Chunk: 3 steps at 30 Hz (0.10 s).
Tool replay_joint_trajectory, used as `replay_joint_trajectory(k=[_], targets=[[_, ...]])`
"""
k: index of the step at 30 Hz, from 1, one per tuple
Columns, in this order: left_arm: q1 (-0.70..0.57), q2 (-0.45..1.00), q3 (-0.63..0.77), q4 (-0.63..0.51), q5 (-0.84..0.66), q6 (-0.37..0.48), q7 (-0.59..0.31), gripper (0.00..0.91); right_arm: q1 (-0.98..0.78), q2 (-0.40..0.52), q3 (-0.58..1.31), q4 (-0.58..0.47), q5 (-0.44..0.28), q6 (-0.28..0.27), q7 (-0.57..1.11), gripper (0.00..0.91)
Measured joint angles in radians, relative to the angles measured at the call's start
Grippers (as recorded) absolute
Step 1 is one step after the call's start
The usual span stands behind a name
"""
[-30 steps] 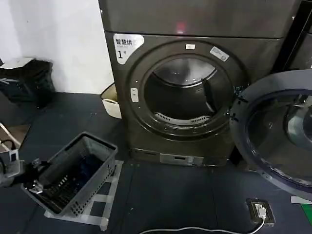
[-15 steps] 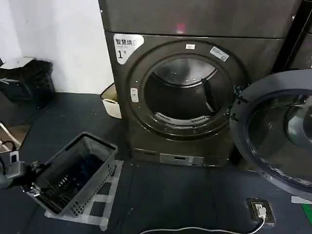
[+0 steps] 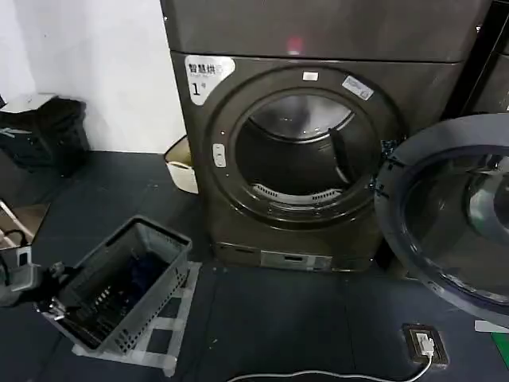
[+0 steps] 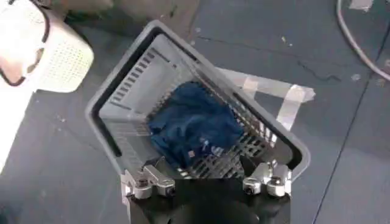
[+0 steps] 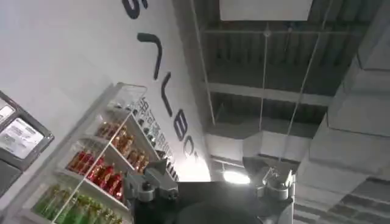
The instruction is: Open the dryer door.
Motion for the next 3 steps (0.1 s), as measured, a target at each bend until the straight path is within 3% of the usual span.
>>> replay_joint_trajectory(k=[3], targets=[[0.0,-0.002,-0.002,-0.001,0.004,0.001,0.005,0.907,-0.002,0.0,0.002,0.0,-0.002,0.0,-0.001,0.907]])
